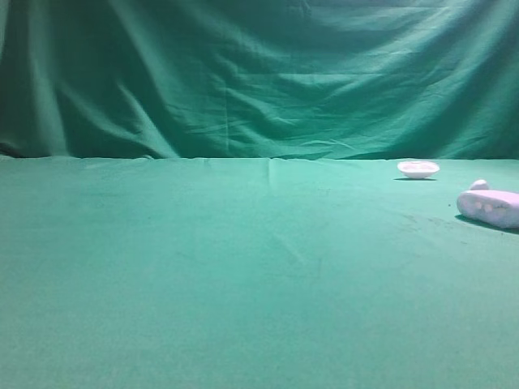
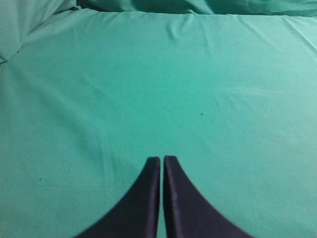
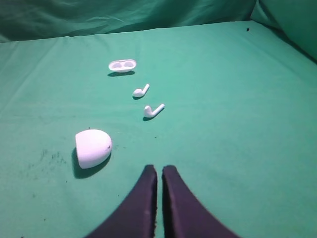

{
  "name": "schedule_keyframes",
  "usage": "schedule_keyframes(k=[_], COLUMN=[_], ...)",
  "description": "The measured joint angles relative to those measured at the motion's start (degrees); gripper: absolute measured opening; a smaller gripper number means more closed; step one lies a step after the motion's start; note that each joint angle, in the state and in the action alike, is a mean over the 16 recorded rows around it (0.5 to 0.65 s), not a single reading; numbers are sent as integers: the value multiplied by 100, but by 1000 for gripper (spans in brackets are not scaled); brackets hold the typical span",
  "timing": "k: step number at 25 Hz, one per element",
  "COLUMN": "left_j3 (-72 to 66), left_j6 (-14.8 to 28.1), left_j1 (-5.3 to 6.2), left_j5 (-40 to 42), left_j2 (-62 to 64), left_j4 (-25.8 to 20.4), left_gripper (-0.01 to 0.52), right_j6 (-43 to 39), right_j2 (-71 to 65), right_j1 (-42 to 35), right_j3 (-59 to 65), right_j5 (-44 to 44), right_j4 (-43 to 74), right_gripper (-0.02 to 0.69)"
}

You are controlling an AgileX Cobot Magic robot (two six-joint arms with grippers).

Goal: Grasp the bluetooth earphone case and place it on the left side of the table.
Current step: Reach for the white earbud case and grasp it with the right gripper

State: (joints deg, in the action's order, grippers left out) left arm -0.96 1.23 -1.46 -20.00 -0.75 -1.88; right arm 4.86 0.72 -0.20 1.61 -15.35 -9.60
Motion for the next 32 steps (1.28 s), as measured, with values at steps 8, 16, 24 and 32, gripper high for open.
schedule_keyframes(k=[8, 16, 24, 32], left_j3=[0, 0, 0, 0], left_j6=[0, 0, 0, 0], left_j1=[0, 0, 0, 0], left_j5=[0, 0, 0, 0], left_j2=[0, 0, 0, 0], left_j4=[0, 0, 0, 0], left_gripper=[0, 0, 0, 0], right_j6=[-18, 284, 971, 1059], right_j2=[-231, -1667, -3809, -5852], right_j1=[0, 28, 253, 857], right_j3=[-318, -1401, -2556, -3622], right_j5=[745, -119, -1559, -2349], right_j4=[-893, -1266, -1158, -297], right_gripper=[0, 0, 0, 0])
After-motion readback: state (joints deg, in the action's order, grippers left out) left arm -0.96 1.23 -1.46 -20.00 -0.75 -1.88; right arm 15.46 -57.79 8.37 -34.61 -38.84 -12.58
